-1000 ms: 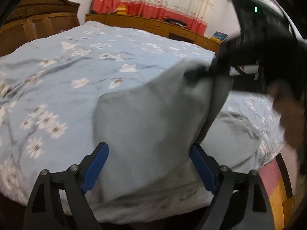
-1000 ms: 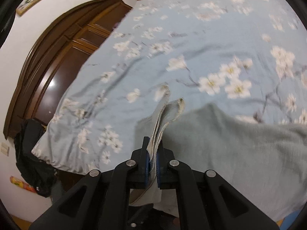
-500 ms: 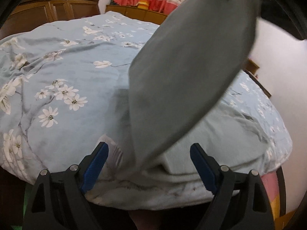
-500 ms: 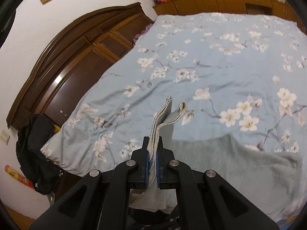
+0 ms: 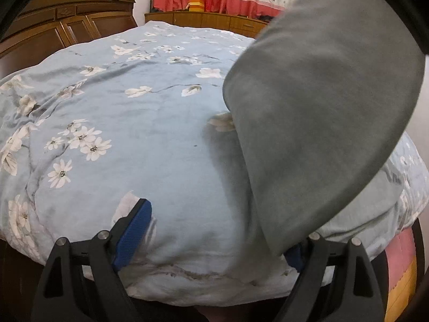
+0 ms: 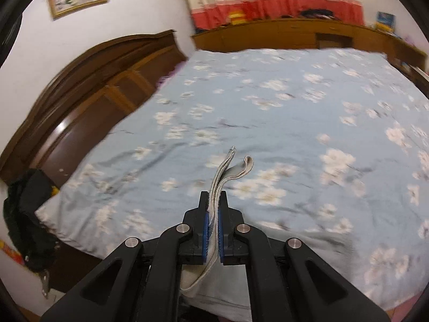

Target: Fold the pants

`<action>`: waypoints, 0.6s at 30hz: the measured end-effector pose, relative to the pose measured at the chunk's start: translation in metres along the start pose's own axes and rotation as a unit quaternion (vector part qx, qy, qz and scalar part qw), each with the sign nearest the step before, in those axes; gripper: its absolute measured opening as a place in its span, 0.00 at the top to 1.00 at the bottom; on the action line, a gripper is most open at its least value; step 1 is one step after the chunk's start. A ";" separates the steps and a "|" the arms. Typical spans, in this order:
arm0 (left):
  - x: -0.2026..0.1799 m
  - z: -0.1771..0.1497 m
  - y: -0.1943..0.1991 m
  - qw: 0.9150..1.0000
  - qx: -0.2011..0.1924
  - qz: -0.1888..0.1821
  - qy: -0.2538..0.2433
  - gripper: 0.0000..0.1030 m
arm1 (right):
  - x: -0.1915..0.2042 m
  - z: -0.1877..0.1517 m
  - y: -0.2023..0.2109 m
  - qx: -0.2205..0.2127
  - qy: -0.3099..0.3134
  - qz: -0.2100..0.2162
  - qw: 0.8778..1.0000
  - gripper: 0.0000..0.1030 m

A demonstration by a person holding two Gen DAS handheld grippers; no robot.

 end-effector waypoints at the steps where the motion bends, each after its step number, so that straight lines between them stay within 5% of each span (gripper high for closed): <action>1: -0.001 -0.001 0.000 1.000 0.001 0.001 -0.003 0.12 | -0.016 -0.006 -0.001 0.004 -0.010 -0.005 1.000 0.94; 9: -0.017 -0.012 -0.008 0.999 0.016 0.009 -0.041 0.12 | -0.147 -0.074 -0.035 0.058 -0.084 -0.034 0.994 0.94; 18: -0.029 -0.028 -0.003 0.996 0.043 0.000 -0.083 0.12 | -0.223 -0.145 -0.091 0.116 -0.128 -0.057 0.983 0.94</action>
Point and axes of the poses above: each gripper's, at about its wrist camera, not at the fingertips, and y roughly against the way its jaws point, x to its left, z to its top, the point moved 7 cm from there along -y, roughly the way its jaws point, and after that the axes turned 2 degrees about y, right-handed, at the moved point
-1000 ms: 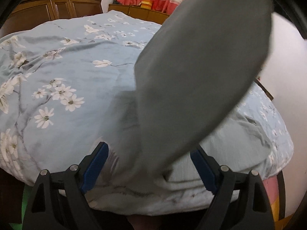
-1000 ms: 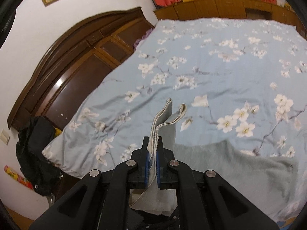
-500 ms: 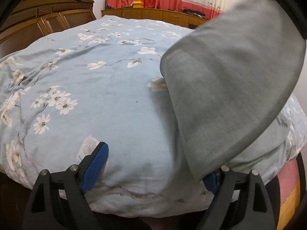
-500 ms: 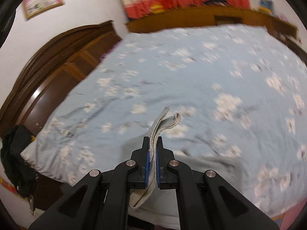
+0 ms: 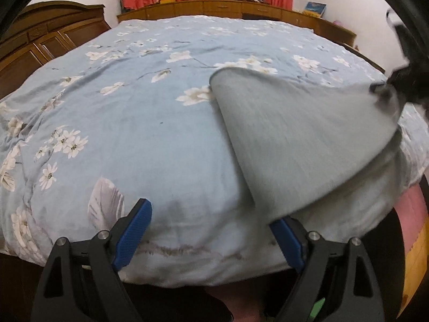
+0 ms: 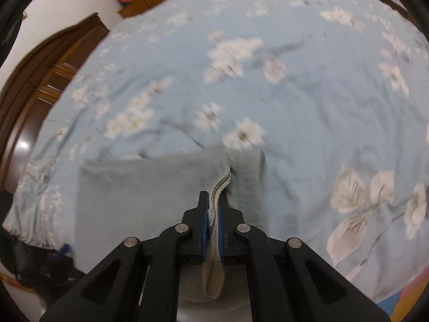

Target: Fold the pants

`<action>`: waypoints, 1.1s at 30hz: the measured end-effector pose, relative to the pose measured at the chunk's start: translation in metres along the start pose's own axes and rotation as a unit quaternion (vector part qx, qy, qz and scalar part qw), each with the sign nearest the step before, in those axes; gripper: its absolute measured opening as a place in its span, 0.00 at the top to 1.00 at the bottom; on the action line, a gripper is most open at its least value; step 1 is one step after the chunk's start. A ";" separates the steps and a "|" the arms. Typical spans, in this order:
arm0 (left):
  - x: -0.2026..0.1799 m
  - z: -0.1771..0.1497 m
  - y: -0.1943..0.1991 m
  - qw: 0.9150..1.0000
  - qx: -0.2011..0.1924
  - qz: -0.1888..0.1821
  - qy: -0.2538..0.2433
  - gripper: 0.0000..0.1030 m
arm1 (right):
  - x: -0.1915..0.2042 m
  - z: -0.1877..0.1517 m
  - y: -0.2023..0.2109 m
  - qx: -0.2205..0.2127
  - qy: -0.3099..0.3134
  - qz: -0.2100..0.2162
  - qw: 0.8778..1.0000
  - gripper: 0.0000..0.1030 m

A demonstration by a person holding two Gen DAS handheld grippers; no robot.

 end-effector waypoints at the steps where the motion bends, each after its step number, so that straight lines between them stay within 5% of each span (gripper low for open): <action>1: 0.003 0.000 0.003 1.000 0.003 -0.007 0.003 0.12 | -0.004 -0.005 -0.006 0.003 0.001 -0.001 1.000 0.94; 6: 0.012 0.003 0.023 0.999 0.003 -0.035 0.016 0.13 | -0.016 -0.007 0.007 -0.013 -0.014 0.014 1.000 0.85; 8: 0.014 0.007 0.032 0.999 -0.006 -0.035 0.015 0.13 | -0.022 -0.003 0.026 -0.035 -0.009 -0.014 0.999 0.76; 11: 0.019 0.017 0.045 0.999 -0.023 -0.038 0.015 0.13 | -0.027 -0.001 0.054 -0.061 -0.002 -0.041 0.997 0.76; 20: -0.002 0.076 0.030 0.995 -0.047 -0.081 0.021 0.13 | 0.056 -0.018 0.052 -0.050 0.082 0.025 0.995 0.76; 24: -0.022 0.097 0.011 0.993 -0.045 -0.107 0.002 0.30 | 0.074 -0.032 0.027 -0.030 0.121 0.014 0.992 0.76; 29: -0.043 0.124 -0.031 0.988 -0.028 -0.149 -0.010 0.57 | 0.045 -0.043 0.006 -0.008 0.113 -0.029 0.993 0.78; 33: -0.040 0.136 -0.082 0.992 0.004 -0.125 0.001 0.64 | 0.024 -0.053 0.013 -0.015 0.100 -0.019 0.995 0.78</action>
Point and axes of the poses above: each gripper's, at about its wrist camera, not at the fingertips, and y roughly against the way its jaws point, x to its left, z to its top, the point moved 7 cm from there along -y, roughly the way its jaws point, and after that the axes turned 2 degrees about y, right-handed, at the moved point
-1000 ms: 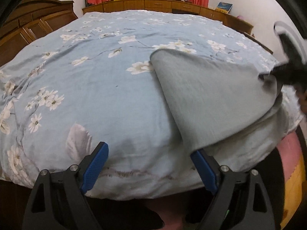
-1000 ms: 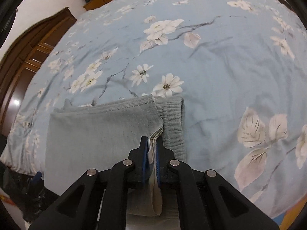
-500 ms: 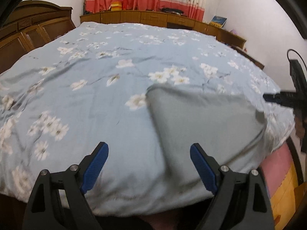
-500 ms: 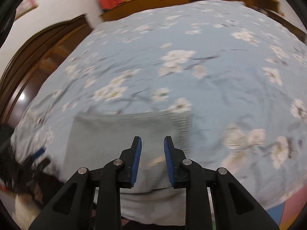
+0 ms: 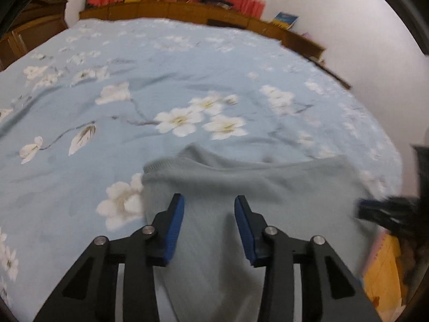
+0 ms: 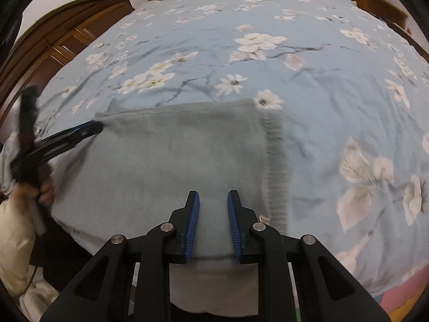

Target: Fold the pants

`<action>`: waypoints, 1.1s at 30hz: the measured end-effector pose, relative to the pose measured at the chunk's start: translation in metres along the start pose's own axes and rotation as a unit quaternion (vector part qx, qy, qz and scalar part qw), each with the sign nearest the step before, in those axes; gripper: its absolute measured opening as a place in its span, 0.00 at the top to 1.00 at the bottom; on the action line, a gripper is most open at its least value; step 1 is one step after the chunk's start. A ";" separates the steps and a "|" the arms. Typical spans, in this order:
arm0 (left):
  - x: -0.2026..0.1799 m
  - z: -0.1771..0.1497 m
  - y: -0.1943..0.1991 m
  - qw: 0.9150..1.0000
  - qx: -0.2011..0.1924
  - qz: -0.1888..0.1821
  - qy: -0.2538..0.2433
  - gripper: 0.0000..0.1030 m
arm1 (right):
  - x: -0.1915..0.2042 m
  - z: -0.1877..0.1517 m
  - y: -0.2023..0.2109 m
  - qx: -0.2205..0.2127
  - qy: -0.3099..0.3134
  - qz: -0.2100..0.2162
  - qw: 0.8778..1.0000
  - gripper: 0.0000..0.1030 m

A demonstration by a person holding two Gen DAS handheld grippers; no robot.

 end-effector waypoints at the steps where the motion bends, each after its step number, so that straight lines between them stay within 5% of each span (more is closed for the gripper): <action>1: 0.006 0.002 -0.011 1.000 0.005 0.011 0.000 0.67 | -0.004 -0.006 0.004 -0.002 0.002 0.005 1.000 0.78; 8: 0.014 0.005 -0.019 1.000 0.004 0.012 -0.024 0.70 | -0.011 -0.021 0.021 -0.006 -0.013 0.004 1.000 0.78; 10: 0.015 0.002 -0.009 1.000 0.001 0.004 -0.018 0.66 | -0.005 -0.019 0.028 -0.015 -0.016 -0.008 1.000 0.78; 14: 0.022 -0.017 0.014 1.000 0.000 0.004 -0.006 0.42 | 0.016 -0.011 0.043 -0.042 -0.003 -0.005 0.999 0.76; 16: 0.029 -0.031 0.025 1.000 0.003 -0.008 0.013 0.41 | 0.032 -0.007 0.043 -0.050 0.007 0.002 0.999 0.74; 21: 0.036 -0.058 0.038 0.995 0.016 -0.056 0.078 0.41 | 0.063 -0.004 0.010 -0.033 0.027 0.008 0.999 0.74; 25: 0.025 -0.065 0.040 0.995 0.012 -0.062 0.073 0.41 | 0.072 -0.020 -0.029 -0.011 0.016 0.005 1.000 0.72; 29: 0.009 -0.071 0.039 0.995 0.018 -0.075 0.064 0.41 | 0.065 -0.030 -0.034 -0.066 -0.023 0.014 0.997 0.69; 33: -0.001 -0.079 0.037 0.998 0.009 -0.049 0.047 0.38 | 0.062 -0.038 -0.029 -0.105 -0.050 0.019 0.993 0.69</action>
Point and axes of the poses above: each gripper's, at about its wrist camera, not at the fingertips, and y roughly against the way its jaws point, x to its left, z to its top, the point moved 7 cm from there along -y, roughly the way its jaws point, and after that the axes turned 2 degrees about y, right-handed, at the moved point
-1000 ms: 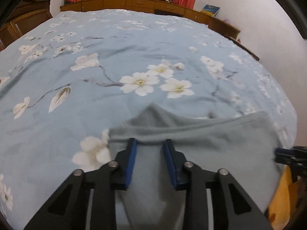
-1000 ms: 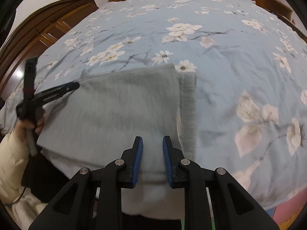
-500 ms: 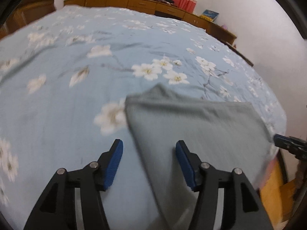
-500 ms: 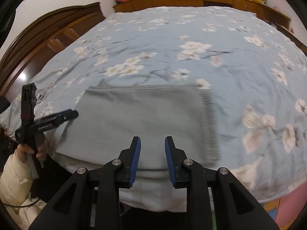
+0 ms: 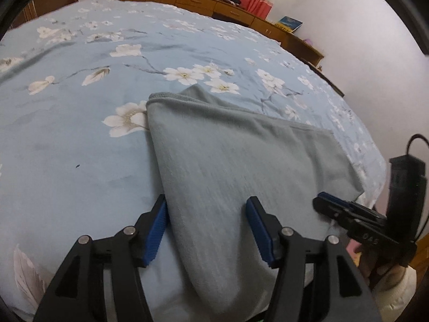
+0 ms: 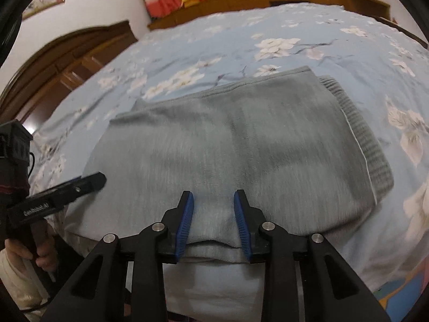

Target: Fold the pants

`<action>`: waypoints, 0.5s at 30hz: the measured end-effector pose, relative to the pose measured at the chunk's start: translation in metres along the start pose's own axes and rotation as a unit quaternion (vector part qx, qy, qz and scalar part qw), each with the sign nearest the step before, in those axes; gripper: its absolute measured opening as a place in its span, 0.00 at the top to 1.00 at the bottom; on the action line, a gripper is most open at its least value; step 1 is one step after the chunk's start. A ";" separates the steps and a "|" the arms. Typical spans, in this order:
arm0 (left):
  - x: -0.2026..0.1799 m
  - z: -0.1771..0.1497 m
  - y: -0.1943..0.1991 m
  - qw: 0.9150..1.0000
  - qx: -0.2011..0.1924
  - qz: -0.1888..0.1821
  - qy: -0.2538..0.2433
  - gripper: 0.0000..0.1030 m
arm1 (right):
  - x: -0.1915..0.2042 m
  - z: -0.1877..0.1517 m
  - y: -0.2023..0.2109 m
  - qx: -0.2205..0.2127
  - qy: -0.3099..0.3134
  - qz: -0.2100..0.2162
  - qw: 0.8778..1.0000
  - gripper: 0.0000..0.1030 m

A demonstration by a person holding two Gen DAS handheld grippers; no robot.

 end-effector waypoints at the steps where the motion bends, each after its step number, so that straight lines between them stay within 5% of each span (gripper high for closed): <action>1: -0.001 -0.001 -0.002 1.000 -0.001 0.007 -0.002 0.37 | 0.000 0.000 0.001 -0.006 -0.005 -0.003 1.000 0.68; 7: 0.000 0.000 -0.013 1.000 0.001 0.010 0.016 0.26 | 0.016 0.002 0.016 -0.028 -0.021 0.003 0.999 0.36; 15: -0.003 0.000 -0.011 0.999 -0.011 0.016 0.027 0.33 | 0.024 0.005 0.041 -0.042 -0.021 -0.013 0.999 0.35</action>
Point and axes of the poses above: each gripper's, at about its wrist camera, not at the fingertips, and y roughly against the way its jaws point, x to its left, z to its top, the point moved 7 cm from there along -y, roughly the way its jaws point, and after that the axes turned 2 degrees about y, right-handed, at the moved point
